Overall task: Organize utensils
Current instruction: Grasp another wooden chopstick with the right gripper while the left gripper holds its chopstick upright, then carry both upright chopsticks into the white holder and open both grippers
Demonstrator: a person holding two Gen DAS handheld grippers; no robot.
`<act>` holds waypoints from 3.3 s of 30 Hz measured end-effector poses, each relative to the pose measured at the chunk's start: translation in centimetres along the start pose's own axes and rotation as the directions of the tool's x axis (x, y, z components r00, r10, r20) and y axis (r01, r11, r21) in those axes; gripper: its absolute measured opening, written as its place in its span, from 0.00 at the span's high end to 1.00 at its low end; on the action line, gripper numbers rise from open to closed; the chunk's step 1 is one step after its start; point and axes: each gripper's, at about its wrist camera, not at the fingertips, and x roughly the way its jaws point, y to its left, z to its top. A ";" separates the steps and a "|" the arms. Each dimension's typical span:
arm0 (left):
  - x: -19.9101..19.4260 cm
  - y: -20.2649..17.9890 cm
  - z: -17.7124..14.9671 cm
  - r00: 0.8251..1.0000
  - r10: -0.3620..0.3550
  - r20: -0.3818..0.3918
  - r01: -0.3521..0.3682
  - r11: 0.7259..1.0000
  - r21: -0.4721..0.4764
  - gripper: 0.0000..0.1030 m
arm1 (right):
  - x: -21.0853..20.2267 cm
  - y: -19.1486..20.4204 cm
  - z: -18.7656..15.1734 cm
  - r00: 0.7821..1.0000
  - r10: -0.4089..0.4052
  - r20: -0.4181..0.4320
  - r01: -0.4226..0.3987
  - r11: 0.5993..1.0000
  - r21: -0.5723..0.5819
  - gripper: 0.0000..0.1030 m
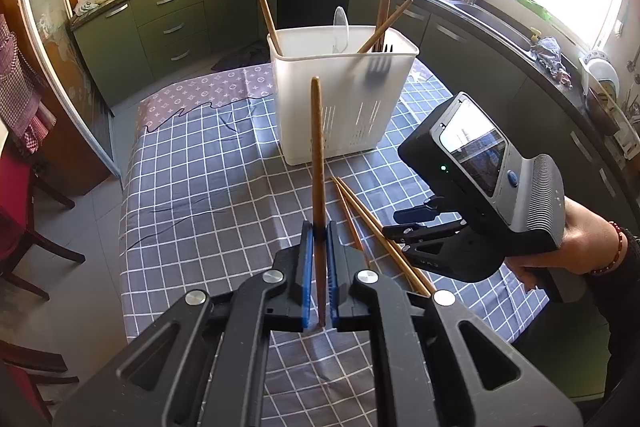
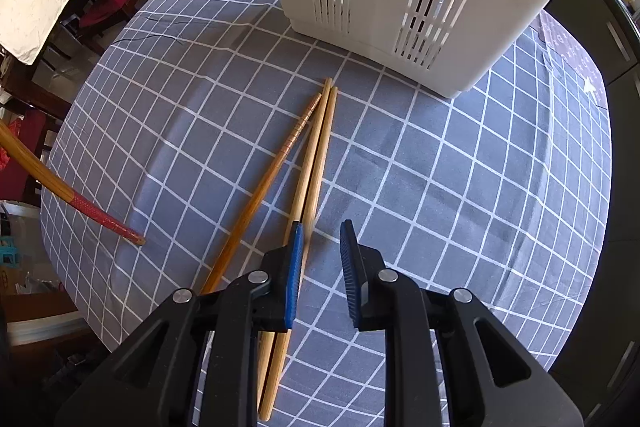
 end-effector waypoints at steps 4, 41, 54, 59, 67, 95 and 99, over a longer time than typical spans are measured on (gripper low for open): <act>0.1 0.0 -0.1 1.000 -0.005 -0.007 0.005 1.000 0.003 0.94 | 0.3 0.2 0.1 1.000 -0.010 -0.005 0.010 1.000 -0.002 0.82; -0.6 0.3 -0.4 1.000 0.008 0.006 -0.008 1.000 0.016 0.94 | -15.2 -3.5 -7.5 0.902 -0.021 0.432 -0.025 0.994 0.102 0.93; -1.7 -0.4 -0.3 0.999 0.023 0.026 -0.024 0.999 0.028 0.94 | -16.5 -3.5 -9.5 0.875 -0.022 0.483 -0.035 0.993 0.109 0.93; -1.7 -0.6 -0.2 0.999 0.023 0.027 -0.024 0.999 0.032 0.94 | -16.3 -3.4 -9.5 0.875 -0.021 0.484 -0.035 0.994 0.107 0.93; -2.2 -0.8 0.5 0.999 0.026 0.041 -0.028 0.999 0.041 0.94 | -17.7 -3.5 -9.4 0.862 -0.020 0.507 -0.038 0.994 0.103 0.93; -8.1 -2.2 16.8 0.950 0.037 0.311 -0.053 0.998 0.044 0.94 | -31.9 -7.7 3.4 0.679 -0.057 0.732 -0.060 0.989 0.133 0.93; -4.4 -1.3 17.2 0.966 0.047 0.254 -0.055 0.998 0.024 0.94 | -29.0 -8.2 5.4 0.704 -0.049 0.709 -0.064 0.989 0.132 0.93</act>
